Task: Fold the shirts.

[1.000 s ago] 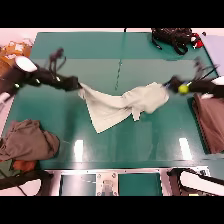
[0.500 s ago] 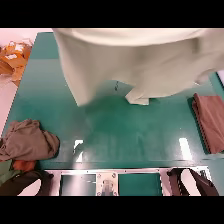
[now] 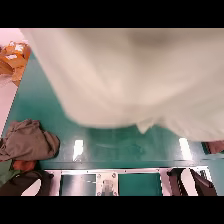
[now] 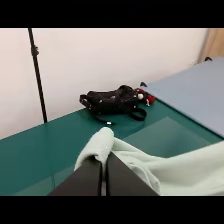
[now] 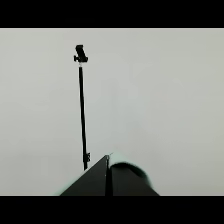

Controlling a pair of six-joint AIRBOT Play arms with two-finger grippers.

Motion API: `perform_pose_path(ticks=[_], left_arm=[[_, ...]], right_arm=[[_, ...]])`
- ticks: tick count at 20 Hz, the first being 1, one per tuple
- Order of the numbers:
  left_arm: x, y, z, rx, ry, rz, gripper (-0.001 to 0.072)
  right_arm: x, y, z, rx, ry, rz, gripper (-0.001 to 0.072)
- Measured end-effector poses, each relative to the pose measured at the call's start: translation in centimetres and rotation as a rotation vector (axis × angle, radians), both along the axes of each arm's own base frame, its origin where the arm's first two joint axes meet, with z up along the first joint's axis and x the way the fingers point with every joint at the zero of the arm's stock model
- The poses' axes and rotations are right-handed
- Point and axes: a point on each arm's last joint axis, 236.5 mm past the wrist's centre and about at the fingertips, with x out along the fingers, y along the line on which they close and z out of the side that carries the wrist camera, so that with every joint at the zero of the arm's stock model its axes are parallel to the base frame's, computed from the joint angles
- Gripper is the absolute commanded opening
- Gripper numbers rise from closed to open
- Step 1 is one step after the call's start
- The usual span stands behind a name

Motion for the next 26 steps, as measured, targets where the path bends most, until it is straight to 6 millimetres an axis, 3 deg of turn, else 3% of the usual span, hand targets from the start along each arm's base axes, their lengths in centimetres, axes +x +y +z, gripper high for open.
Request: perform_pose_path(ticks=[3,6,11,13,15,16,17,18,19,20,22,26], left_arm=[[5.2,0.1,-4.1,0.019,0.125,0.024,0.0026],[11.8,-0.3,-11.2,0.043,0.317,0.032,0.0026],[22.6,-1.1,-28.9,0.076,0.704,0.043,0.0026],[25.7,-1.5,-36.0,0.06,0.828,0.046,0.0027],[28.0,-2.2,-41.7,0.016,0.917,0.05,0.0027],[28.8,-2.5,-44.0,-0.01,0.95,0.052,0.0029],[29.5,-2.9,-46.1,-0.038,0.979,0.051,0.0264],[30.0,-3.2,-47.5,-0.064,0.999,0.048,0.0645],[30.3,-3.5,-48.4,-0.082,1.011,0.046,0.0697],[30.5,-3.6,-49.1,-0.101,1.023,0.046,0.0698],[30.7,-3.0,-49.5,-0.116,1.04,0.042,0.0698],[29.0,1.1,-48.3,-0.113,1.13,-0.008,0.0698]], right_arm=[[4.7,-2.3,-3.8,0.084,0.117,0.048,0.0016],[11.5,-3.8,-10.8,0.164,0.292,0.136,0.0016],[23.8,-3.9,-27.9,0.295,0.624,0.243,0.0016],[27.5,-3.6,-35.0,0.348,0.747,0.258,0.0016],[29.9,-3.2,-41.9,0.396,0.865,0.265,0.0016],[30.6,-3.0,-44.6,0.417,0.911,0.267,0.0016],[31.1,-2.9,-47.1,0.438,0.953,0.268,0.0017],[31.4,-3.0,-48.9,0.453,0.984,0.265,0.0082],[31.5,-3.0,-50.4,0.463,1.012,0.264,0.0266],[31.4,-3.0,-51.4,0.47,1.032,0.266,0.029],[30.7,-4.1,-52.7,0.491,1.077,0.267,0.0212],[26.3,-7.8,-53.7,0.589,1.193,0.278,0.0212]])
